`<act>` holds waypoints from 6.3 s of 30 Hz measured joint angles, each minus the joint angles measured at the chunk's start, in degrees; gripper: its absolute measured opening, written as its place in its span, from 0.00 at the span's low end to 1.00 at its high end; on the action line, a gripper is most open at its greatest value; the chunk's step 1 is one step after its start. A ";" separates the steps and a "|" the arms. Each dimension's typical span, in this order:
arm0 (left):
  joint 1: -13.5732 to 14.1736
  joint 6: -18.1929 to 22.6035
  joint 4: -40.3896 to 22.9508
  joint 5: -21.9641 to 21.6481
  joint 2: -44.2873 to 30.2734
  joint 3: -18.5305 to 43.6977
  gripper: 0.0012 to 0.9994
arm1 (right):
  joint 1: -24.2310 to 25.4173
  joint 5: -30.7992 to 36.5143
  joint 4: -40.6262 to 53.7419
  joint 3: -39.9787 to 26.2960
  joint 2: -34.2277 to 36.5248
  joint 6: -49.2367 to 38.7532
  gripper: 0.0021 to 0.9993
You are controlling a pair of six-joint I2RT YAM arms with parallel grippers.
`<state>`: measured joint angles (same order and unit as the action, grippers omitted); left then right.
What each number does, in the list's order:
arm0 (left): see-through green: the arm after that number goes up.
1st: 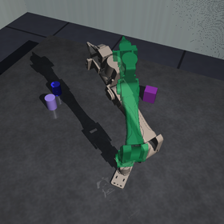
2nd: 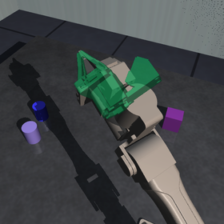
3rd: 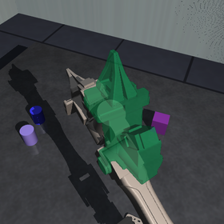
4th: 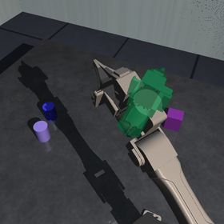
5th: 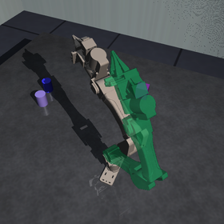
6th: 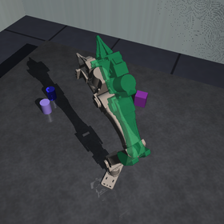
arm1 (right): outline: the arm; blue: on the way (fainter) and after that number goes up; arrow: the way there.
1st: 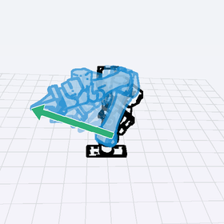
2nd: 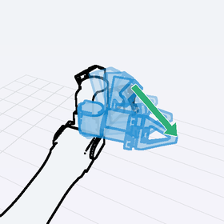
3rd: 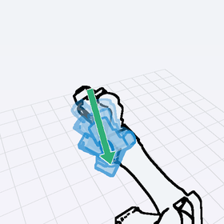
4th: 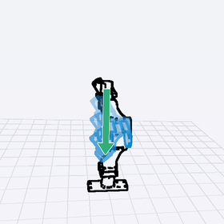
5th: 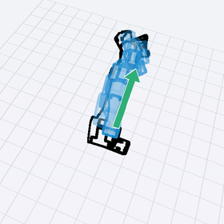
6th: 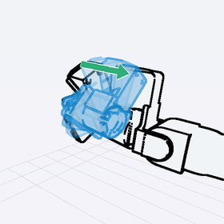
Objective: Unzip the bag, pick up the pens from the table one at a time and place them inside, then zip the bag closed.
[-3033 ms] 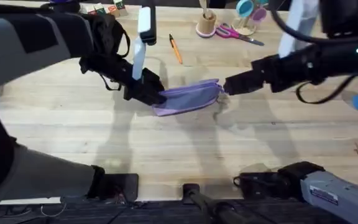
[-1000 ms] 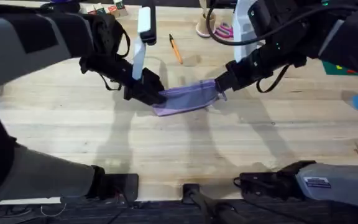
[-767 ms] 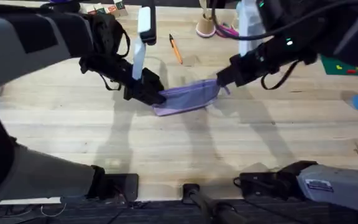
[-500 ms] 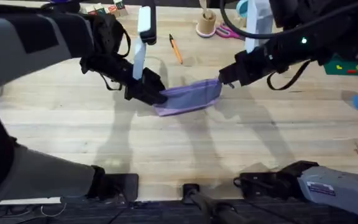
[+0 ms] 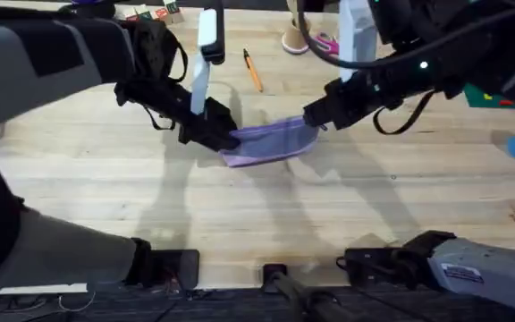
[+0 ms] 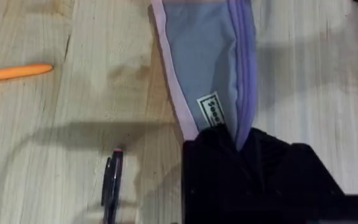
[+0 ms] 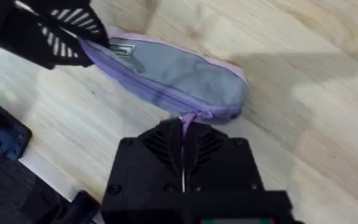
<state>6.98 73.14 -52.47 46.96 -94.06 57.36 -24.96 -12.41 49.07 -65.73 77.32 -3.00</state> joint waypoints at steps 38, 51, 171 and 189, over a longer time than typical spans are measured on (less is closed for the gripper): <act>-0.11 0.00 -0.06 -0.25 0.00 0.00 0.04 | -21.87 2.63 -20.21 0.00 7.93 11.86 0.03; -0.04 -0.02 0.55 -0.16 0.00 -0.02 0.04 | -23.07 1.98 -16.88 -0.61 7.30 11.56 0.66; -8.90 1.97 -30.28 -11.24 28.50 15.26 1.00 | -9.68 3.41 17.50 -17.51 11.29 -50.74 0.03; -8.90 1.97 -30.29 -11.24 28.49 15.26 0.99 | -9.68 -0.48 12.07 -17.56 25.11 -54.47 0.03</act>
<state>-1.91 75.11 -82.76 35.73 -65.57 72.62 -34.63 -12.89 61.13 -83.30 102.43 -57.47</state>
